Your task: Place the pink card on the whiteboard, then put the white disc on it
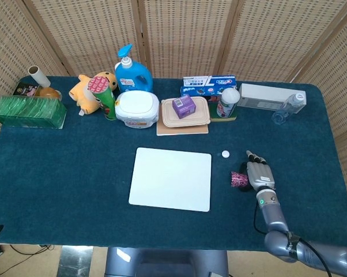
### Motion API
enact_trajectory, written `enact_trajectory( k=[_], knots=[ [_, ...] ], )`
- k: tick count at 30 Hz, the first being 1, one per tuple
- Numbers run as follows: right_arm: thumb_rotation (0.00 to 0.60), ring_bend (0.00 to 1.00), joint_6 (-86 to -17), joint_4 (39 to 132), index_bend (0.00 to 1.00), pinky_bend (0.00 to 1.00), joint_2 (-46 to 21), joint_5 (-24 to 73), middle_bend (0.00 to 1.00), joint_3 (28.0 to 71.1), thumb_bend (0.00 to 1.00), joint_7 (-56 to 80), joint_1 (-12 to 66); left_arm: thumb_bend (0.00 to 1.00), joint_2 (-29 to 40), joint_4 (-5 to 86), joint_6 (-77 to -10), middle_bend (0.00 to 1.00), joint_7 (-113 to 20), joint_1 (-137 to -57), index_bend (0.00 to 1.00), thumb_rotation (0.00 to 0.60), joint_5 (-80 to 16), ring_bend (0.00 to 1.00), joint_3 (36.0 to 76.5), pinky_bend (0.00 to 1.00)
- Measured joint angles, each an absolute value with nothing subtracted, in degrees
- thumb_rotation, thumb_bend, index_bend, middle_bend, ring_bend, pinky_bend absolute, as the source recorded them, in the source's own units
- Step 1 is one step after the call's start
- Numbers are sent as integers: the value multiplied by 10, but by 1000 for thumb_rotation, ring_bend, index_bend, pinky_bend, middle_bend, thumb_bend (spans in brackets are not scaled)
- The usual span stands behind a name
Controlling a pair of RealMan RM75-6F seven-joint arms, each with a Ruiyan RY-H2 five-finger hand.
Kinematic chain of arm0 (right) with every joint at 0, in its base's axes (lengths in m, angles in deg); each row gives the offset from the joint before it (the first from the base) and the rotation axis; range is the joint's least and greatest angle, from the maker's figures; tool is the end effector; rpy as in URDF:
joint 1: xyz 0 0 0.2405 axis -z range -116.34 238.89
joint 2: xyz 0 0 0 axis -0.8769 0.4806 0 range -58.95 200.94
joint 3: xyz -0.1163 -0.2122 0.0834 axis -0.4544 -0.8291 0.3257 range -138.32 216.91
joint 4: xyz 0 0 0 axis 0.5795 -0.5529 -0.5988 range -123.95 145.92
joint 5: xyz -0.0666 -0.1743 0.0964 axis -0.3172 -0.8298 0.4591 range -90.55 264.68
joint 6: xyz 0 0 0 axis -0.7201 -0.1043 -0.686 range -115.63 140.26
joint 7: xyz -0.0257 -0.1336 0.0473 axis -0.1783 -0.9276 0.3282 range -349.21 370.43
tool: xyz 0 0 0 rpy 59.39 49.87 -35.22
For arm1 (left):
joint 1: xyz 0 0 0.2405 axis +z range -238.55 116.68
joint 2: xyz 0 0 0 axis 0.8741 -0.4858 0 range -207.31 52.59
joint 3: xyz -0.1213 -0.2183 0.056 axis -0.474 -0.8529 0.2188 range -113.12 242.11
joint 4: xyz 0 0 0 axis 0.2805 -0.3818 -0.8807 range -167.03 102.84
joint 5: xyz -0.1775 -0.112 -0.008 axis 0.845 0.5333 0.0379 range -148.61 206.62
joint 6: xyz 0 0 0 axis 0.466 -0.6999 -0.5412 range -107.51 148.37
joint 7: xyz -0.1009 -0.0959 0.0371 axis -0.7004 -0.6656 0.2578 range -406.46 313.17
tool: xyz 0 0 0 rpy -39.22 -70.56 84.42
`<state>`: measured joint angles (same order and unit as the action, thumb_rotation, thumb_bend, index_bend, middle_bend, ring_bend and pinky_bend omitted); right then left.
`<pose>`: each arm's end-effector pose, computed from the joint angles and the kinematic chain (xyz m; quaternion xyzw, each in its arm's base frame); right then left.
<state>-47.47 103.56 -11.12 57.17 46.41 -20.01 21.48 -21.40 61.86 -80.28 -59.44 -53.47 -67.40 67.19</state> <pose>-0.2342 -0.3215 0.0141 0.6299 -0.5391 0.2143 0.5164 -0.3085 0.0926 0.2119 -0.5550 -0.3976 -0.4449 0.5796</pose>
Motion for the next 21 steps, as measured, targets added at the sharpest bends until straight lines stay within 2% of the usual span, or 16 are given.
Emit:
enact_trajectory(
  k=[12, 21],
  knots=[
    [600, 0, -504, 1115, 418, 0, -106, 624, 0, 506, 259, -263, 163, 127, -215, 621, -798, 0, -592, -537, 0, 600, -672, 0, 672, 0],
    [600, 0, -538, 1128, 418, 0, -161, 724, 0, 556, 259, -338, 80, 128, -217, 622, -795, 0, -598, -537, 0, 600, -668, 0, 672, 0]
  ],
)
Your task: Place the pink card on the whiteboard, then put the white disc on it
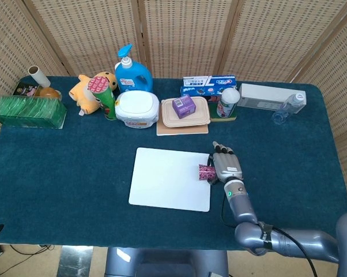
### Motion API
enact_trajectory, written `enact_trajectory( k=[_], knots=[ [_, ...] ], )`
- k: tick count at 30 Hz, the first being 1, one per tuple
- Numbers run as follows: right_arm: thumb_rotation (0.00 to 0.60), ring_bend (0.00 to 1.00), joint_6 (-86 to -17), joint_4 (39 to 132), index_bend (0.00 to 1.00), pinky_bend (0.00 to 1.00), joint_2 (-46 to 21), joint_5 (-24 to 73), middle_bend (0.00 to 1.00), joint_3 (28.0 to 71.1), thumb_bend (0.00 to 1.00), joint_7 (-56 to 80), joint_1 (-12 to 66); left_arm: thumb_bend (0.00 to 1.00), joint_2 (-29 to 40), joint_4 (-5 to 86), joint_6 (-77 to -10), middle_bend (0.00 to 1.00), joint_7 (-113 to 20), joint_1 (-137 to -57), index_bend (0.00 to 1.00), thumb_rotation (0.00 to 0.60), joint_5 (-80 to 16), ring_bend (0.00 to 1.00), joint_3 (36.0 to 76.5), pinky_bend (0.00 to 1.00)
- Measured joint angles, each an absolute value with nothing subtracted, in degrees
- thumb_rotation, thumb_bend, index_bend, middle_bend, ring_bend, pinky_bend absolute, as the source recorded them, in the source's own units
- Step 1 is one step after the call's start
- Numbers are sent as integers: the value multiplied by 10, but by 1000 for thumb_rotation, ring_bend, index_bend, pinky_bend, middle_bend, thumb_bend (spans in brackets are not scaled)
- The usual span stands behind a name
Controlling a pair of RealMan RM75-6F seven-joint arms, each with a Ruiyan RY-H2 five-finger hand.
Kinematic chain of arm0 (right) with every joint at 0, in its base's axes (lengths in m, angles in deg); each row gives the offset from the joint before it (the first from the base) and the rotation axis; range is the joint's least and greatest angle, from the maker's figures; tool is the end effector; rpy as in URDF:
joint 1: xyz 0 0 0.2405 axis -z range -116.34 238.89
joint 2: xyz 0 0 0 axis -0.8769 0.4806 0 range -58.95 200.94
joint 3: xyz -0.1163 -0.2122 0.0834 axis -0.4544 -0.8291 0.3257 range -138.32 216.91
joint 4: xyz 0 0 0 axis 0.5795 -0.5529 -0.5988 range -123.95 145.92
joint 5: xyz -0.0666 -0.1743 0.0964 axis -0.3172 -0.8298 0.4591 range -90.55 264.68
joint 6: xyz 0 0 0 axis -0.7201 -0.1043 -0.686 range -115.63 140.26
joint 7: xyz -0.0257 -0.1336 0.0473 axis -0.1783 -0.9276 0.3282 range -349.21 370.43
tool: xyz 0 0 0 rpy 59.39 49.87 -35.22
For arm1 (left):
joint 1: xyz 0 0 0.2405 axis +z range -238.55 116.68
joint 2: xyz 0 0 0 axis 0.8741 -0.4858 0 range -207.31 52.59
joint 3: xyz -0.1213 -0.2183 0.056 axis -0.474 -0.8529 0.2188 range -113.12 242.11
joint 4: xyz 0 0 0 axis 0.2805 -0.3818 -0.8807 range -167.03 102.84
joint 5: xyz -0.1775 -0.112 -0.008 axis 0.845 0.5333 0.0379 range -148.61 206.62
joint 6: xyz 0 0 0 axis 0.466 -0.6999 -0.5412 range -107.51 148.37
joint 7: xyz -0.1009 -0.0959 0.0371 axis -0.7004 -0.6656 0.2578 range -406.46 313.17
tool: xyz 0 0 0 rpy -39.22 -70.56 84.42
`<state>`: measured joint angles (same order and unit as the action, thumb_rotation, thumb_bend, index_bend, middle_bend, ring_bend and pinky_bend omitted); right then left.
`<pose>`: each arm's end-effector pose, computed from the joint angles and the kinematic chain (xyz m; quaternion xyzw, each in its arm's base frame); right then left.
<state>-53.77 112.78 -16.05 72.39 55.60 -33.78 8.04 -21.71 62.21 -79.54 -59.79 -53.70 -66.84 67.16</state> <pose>-0.1123 -0.3394 -0.0101 0.6657 -0.5301 0.2404 0.4669 -0.3094 0.0942 0.2122 -0.5534 -0.4035 -0.4423 0.5791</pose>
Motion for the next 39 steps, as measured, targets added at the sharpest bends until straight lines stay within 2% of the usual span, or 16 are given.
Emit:
enact_trajectory(
  k=[10, 16, 21, 27, 31, 39],
  knots=[
    [600, 0, -607, 1096, 397, 0, -268, 788, 0, 580, 259, -384, 20, 127, -220, 618, -795, 0, -612, -536, 0, 600, -668, 0, 674, 0],
    [600, 0, -622, 1062, 334, 0, -306, 784, 0, 581, 259, -391, 10, 127, -221, 615, -798, 0, -621, -534, 0, 600, -668, 0, 674, 0],
    [600, 0, -624, 1053, 181, 0, -319, 766, 0, 576, 220, -385, 18, 127, -221, 613, -801, 0, -625, -533, 0, 600, -669, 0, 675, 0],
    [600, 0, -620, 1066, 105, 0, -316, 754, 0, 579, 150, -384, 25, 128, -221, 613, -801, 0, -624, -532, 0, 600, -670, 0, 675, 0],
    [600, 0, -619, 1076, 106, 0, -311, 741, 0, 583, 122, -381, 28, 128, -220, 613, -802, 0, -623, -532, 0, 600, -671, 0, 675, 0],
    [600, 0, -609, 1091, 219, 0, -272, 691, 0, 573, 165, -367, 46, 128, -221, 612, -801, 0, -626, -532, 0, 600, -670, 0, 675, 0]
  ],
)
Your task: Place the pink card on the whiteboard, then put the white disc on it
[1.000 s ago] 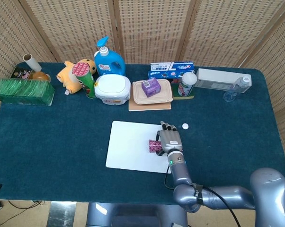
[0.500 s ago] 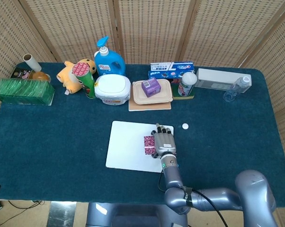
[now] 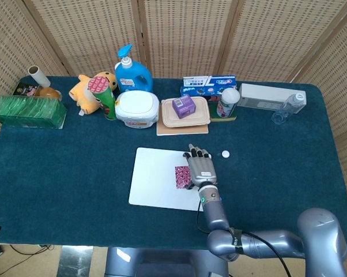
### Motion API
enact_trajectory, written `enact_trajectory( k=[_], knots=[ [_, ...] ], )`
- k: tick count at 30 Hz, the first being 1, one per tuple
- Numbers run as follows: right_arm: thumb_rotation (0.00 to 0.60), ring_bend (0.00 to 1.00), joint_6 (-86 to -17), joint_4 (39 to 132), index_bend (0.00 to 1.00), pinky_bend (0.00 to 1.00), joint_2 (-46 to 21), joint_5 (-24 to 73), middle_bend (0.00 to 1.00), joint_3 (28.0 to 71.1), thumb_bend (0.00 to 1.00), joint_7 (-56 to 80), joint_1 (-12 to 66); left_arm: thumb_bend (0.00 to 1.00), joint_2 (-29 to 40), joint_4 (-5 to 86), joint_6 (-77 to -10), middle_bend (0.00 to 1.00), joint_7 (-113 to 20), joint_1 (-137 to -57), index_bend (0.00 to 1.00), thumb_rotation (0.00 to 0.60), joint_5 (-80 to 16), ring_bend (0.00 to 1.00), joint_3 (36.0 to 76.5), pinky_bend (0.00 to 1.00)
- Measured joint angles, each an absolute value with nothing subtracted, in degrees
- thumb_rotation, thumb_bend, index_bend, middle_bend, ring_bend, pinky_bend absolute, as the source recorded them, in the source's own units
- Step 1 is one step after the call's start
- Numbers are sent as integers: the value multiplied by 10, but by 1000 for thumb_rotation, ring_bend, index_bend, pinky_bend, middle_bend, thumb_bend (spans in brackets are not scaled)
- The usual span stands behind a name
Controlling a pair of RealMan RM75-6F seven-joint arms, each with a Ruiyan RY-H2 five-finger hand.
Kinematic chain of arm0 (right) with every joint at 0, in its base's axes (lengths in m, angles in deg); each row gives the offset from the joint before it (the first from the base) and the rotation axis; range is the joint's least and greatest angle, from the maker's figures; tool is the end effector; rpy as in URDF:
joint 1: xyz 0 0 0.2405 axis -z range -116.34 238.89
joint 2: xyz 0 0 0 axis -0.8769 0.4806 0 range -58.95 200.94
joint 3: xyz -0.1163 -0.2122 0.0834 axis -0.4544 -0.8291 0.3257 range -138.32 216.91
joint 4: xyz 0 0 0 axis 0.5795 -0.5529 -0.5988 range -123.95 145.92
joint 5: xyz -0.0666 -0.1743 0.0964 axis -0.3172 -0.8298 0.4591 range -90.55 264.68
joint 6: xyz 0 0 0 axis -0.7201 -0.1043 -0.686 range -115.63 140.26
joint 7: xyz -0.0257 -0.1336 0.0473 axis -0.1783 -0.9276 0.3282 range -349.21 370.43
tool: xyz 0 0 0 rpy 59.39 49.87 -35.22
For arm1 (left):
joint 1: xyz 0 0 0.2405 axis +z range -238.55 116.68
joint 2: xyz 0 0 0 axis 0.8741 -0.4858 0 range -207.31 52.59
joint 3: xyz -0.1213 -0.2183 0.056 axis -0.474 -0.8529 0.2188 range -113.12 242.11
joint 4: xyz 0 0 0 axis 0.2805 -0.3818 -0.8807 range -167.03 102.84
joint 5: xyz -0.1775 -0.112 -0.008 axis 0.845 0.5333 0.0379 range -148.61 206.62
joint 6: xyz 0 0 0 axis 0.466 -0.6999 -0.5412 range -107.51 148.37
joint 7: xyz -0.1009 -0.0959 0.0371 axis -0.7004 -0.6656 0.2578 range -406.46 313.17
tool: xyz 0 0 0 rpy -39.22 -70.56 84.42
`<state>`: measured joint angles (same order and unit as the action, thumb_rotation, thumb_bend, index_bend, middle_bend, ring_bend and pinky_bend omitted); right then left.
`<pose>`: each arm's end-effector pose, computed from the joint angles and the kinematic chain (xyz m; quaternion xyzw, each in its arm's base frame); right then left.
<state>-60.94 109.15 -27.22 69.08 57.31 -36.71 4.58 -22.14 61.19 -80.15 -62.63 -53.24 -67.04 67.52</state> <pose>-0.0683 -0.3285 -0.0483 0.6751 -0.5055 0.2717 0.4635 -0.3124 0.0899 0.2162 -0.5486 -0.4112 -0.4489 0.5731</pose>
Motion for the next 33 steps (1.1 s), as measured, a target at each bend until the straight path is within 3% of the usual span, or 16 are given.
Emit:
enact_trajectory(
  k=[8, 15, 24, 33],
  knots=[
    [597, 0, -575, 1049, 311, 16, -199, 630, 0, 549, 208, -323, 87, 128, -222, 612, -806, 0, -627, -531, 0, 600, -672, 0, 675, 0],
    [600, 0, -487, 940, 329, 28, -165, 604, 0, 526, 248, -257, 126, 126, -220, 619, -801, 0, -612, -532, 0, 600, -676, 0, 677, 0],
    [600, 0, -406, 847, 346, 30, -171, 587, 0, 518, 267, -183, 156, 127, -218, 628, -789, 0, -596, -536, 0, 600, -668, 0, 676, 0],
    [600, 0, -392, 799, 370, 34, -214, 561, 0, 532, 269, -148, 156, 127, -219, 629, -785, 0, -598, -538, 0, 600, -664, 0, 675, 0]
  ],
)
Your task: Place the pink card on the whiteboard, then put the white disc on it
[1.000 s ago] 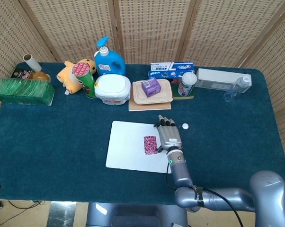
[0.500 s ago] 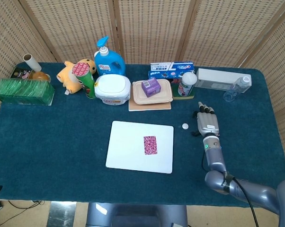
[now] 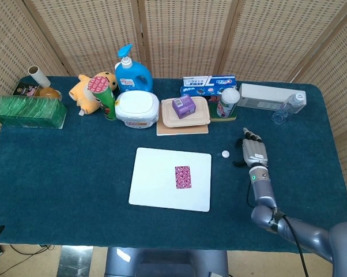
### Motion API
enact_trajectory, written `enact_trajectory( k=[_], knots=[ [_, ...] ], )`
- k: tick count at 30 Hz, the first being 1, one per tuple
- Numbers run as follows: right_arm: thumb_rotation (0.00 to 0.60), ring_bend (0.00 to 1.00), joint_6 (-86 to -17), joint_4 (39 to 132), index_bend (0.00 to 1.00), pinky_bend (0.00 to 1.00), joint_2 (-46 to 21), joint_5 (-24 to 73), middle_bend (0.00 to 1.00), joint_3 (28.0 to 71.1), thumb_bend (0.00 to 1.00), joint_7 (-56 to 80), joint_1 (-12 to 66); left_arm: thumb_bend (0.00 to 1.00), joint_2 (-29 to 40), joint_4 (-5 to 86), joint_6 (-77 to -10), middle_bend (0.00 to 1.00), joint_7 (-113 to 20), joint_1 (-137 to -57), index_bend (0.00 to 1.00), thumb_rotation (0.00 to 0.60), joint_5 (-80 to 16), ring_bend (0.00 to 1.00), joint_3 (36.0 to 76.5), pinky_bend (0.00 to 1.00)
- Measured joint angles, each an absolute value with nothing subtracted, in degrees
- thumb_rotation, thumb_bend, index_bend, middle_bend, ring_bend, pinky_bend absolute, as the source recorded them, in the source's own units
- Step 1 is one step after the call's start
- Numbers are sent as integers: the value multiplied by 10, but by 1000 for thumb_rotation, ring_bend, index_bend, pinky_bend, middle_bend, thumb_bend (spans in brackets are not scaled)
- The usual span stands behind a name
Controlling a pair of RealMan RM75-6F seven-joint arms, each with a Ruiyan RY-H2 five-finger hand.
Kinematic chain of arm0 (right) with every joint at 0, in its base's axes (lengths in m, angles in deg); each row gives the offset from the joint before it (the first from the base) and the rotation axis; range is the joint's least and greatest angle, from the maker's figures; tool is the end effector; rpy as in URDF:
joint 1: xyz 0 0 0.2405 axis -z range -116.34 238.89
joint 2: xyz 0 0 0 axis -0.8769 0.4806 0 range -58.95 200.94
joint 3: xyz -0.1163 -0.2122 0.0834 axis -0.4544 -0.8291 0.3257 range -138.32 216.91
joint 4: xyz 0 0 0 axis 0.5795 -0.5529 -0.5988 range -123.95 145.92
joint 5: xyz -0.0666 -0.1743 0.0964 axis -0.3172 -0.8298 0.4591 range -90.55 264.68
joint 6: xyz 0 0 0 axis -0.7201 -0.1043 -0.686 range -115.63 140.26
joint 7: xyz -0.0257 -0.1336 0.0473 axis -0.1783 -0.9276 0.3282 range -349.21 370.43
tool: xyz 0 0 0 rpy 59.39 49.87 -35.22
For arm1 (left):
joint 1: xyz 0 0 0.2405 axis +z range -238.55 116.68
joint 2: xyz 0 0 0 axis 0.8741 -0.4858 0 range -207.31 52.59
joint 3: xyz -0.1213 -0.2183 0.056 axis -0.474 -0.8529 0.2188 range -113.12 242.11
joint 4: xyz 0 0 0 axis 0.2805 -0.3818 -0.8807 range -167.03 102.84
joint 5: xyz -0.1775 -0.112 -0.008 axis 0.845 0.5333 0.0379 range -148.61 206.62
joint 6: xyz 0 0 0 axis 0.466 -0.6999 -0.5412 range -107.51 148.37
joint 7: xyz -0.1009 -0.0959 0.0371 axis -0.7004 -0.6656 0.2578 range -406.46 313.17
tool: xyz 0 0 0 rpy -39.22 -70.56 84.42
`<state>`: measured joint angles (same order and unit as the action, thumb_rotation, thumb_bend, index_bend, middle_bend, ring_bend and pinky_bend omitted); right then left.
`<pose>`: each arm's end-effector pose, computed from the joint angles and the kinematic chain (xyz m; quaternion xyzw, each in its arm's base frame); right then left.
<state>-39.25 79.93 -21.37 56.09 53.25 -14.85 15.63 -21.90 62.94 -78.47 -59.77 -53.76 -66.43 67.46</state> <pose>-0.2280 -0.3983 -0.0016 0.5992 -0.5237 0.2673 0.5434 -0.3097 0.0939 0.2097 -0.5523 -0.4144 -0.4364 0.5769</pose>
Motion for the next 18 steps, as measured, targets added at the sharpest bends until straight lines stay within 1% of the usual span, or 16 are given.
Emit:
enact_trajectory(
  k=[6, 18],
  knots=[
    [600, 0, -391, 785, 381, 34, -237, 563, 1, 545, 271, -146, 151, 128, -220, 629, -785, 0, -601, -538, 0, 600, -664, 0, 674, 0],
    [600, 0, -385, 768, 431, 43, -254, 580, 6, 559, 272, -153, 146, 126, -220, 627, -785, 0, -603, -538, 0, 600, -663, 0, 673, 0]
  ],
)
